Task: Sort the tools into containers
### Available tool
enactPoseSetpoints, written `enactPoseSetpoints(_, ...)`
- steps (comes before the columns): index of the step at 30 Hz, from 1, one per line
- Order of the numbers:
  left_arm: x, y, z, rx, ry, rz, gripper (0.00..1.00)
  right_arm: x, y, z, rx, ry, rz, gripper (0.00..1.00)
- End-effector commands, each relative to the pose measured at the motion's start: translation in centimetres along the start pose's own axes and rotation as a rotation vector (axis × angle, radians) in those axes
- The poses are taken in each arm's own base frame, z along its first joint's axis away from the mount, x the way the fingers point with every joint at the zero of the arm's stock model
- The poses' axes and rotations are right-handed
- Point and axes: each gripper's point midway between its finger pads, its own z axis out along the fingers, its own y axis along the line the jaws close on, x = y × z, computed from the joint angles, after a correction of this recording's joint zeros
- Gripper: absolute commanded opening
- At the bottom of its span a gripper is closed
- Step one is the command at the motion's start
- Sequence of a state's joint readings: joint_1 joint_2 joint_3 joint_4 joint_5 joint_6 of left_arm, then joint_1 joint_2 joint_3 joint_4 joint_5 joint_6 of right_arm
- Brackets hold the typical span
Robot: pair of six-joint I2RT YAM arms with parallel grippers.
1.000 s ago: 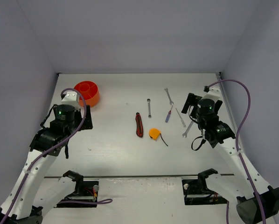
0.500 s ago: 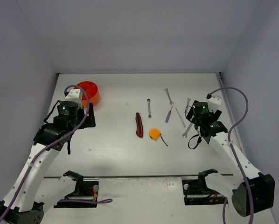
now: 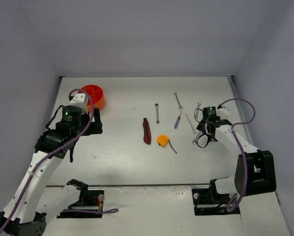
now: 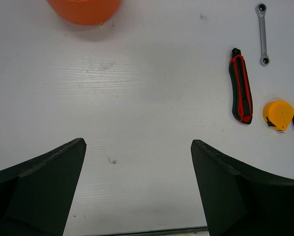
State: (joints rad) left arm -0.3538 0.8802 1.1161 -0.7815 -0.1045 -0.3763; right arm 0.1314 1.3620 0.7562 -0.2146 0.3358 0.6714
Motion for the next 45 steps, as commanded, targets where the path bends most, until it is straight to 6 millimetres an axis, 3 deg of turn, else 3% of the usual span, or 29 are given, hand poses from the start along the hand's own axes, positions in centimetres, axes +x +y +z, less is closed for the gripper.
enactPoseSetpoints(1, -1.0, -0.5, -0.7, 0.033, -0.052, -0.020, 0.86, -0.6, 1.7, 0.9, -0.012, 0.024, 0.052, 0.62)
enactPoseSetpoints(12, 0.2, -0.3, -0.4, 0.031, -0.020, -0.004, 0.86, 0.7, 3.1, 3.1, 0.007, 0.109, 0.038, 0.59)
enactPoseSetpoints(20, 0.5, -0.1, -0.5, 0.024, -0.017, 0.010, 0.86, 3.2, 0.8, 4.6, 0.148, 0.170, 0.007, 0.55)
enactPoseSetpoints(34, 1.3, 0.3, -0.1, 0.017, 0.011, 0.058, 0.86, 6.7, -0.1, 4.5, 0.133, 0.293, -0.060, 0.24)
enactPoseSetpoints(45, 1.3, -0.5, 0.4, 0.050, 0.034, 0.066, 0.86, 9.9, -1.0, 3.2, 0.056, 0.406, -0.159, 0.00)
